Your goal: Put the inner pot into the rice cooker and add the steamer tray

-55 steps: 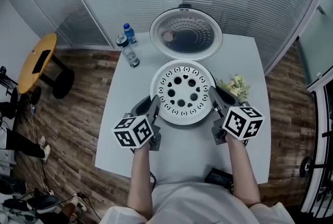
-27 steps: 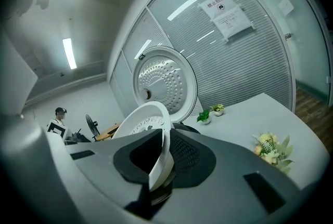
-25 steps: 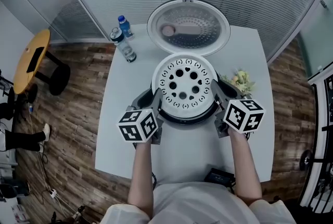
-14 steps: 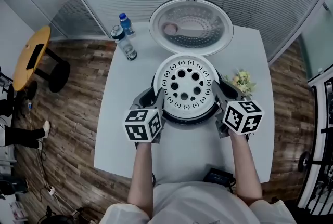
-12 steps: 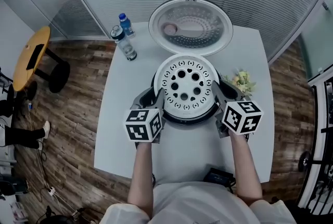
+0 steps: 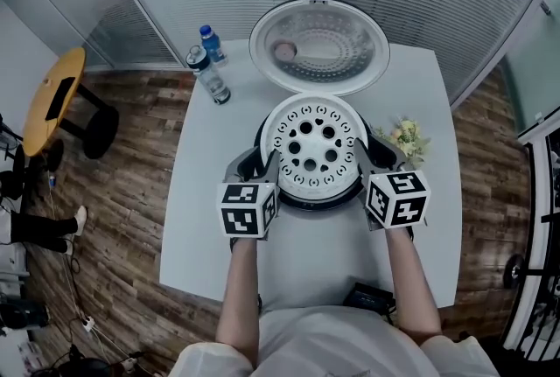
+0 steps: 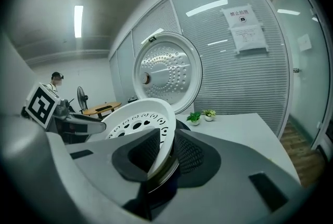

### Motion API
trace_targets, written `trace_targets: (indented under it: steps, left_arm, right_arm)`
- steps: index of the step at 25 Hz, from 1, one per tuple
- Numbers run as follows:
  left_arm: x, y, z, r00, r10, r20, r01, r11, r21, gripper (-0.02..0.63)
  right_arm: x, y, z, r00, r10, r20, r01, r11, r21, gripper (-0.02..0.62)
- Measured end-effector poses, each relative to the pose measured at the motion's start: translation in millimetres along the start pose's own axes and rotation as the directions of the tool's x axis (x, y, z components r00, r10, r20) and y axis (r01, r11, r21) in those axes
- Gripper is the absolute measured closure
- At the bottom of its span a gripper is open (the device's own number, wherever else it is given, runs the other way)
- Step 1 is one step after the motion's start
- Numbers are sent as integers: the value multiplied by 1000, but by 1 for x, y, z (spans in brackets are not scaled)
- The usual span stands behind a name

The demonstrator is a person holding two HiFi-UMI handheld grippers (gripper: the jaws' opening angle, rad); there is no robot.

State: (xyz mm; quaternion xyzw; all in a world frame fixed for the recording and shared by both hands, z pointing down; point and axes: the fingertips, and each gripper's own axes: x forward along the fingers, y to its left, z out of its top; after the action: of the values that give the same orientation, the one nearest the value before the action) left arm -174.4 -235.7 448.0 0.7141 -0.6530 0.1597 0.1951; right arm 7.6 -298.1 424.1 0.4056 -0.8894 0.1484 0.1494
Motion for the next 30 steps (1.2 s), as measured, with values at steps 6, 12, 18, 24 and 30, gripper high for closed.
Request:
trace_targets:
  steps: [6, 12, 18, 24, 30]
  left_arm:
    - [-1, 2, 0, 1000, 20, -22, -19, 999, 49, 485]
    - [6, 4, -10, 993, 82, -79, -66, 980, 189, 472]
    - [10, 4, -9, 988, 130, -81, -103, 956, 276, 472]
    - [8, 4, -10, 989, 126, -83, -100, 959, 265, 472]
    - [-8, 7, 0, 989, 148, -2, -141, 949, 281, 481]
  right_arm:
    - [2, 1, 0, 999, -38, -24, 37, 998, -58, 508]
    - [7, -3, -9, 993, -102, -63, 92, 985, -144, 506]
    - [11, -6, -10, 991, -123, -61, 112, 981, -160, 508]
    - [8, -5, -9, 991, -119, -58, 109, 981, -163, 508]
    - [-14, -1, 18, 990, -101, 102, 114, 984, -137, 529]
